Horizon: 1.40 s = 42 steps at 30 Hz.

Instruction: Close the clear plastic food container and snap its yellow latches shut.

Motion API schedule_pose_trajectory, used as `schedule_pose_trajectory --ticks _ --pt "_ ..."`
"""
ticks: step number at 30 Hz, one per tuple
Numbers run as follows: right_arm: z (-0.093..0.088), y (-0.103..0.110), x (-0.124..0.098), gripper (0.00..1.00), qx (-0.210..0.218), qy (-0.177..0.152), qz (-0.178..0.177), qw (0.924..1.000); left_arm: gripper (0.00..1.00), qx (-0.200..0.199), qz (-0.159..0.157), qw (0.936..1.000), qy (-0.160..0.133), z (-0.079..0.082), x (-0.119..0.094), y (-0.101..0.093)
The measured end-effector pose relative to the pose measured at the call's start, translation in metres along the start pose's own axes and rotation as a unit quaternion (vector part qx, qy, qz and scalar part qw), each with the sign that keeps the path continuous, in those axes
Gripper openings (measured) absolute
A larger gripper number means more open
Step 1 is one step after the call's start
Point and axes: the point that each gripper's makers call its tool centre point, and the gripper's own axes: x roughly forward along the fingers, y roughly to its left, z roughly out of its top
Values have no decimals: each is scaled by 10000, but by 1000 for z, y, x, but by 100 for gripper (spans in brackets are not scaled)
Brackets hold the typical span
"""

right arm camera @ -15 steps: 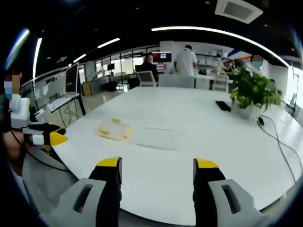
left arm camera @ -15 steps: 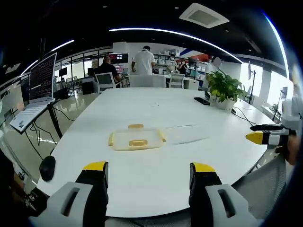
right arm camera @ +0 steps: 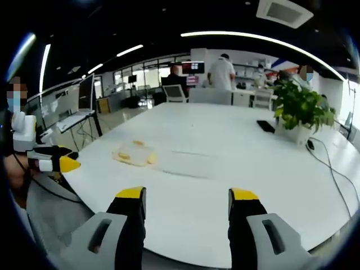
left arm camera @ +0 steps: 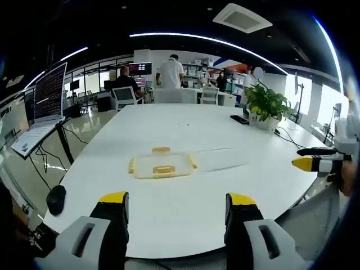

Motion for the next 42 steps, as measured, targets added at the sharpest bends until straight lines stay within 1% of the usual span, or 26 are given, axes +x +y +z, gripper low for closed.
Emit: schedule_pose_trajectory --ticks 13,19,32,42 --pt "0 -1 -1 56 -8 23 16 10000 66 16 3 10000 6 0 0 -1" --pt "0 -2 -2 56 -6 20 -1 10000 66 133 -83 9998 111 -4 0 -5" --pt "0 -4 -2 55 -10 66 9 10000 65 81 -21 9999 105 -1 0 1" --pt "1 -6 -2 51 28 57 38 10000 65 121 -2 9998 131 3 1 3"
